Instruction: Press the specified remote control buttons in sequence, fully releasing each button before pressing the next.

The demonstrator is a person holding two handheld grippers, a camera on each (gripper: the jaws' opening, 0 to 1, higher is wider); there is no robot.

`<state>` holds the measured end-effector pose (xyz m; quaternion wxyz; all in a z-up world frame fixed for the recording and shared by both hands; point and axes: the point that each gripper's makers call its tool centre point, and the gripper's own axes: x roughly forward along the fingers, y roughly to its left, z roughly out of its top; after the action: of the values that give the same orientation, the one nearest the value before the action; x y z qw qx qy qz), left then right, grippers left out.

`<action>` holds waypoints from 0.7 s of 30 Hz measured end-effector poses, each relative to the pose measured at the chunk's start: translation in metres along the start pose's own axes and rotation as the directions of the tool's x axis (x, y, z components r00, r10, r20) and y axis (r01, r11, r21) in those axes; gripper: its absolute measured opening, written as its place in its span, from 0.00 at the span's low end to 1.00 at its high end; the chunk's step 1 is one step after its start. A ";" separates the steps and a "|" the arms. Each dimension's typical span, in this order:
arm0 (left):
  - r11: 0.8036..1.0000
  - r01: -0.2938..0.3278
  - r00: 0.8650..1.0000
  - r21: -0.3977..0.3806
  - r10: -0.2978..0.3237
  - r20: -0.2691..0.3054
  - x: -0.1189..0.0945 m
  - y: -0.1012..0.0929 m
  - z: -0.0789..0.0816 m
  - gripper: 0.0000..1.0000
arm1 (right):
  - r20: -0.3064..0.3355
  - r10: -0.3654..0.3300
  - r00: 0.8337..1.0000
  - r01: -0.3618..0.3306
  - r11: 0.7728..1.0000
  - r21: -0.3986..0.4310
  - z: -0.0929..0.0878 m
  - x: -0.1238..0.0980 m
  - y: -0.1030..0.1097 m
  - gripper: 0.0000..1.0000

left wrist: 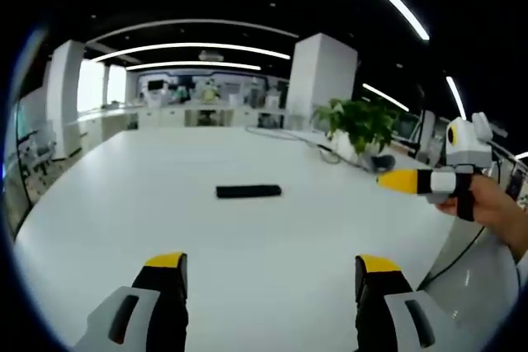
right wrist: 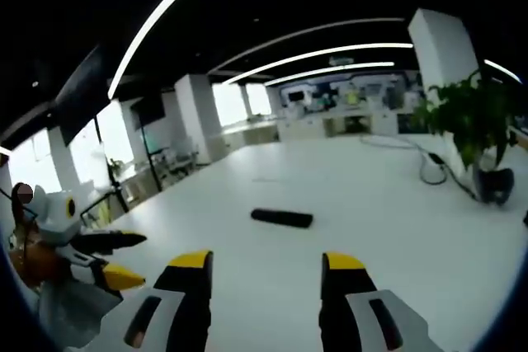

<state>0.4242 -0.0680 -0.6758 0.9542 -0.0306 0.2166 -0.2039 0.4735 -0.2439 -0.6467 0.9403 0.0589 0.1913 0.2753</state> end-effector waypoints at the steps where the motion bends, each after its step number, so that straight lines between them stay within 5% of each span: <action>1: 1.000 -0.002 1.000 -0.003 0.002 0.006 -0.001 0.001 0.001 0.86 | 0.006 0.000 1.000 0.000 1.000 0.001 0.001 0.000 0.000 0.50; 21: 0.999 -0.021 0.999 -0.026 0.022 0.038 -0.003 0.006 0.007 0.86 | 0.034 -0.010 0.999 0.010 1.000 0.011 0.008 -0.004 0.001 0.50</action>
<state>0.4267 -0.0610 -0.6694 0.9598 -0.0441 0.2013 -0.1904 0.4726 -0.2449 -0.6380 0.9445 0.0676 0.1770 0.2684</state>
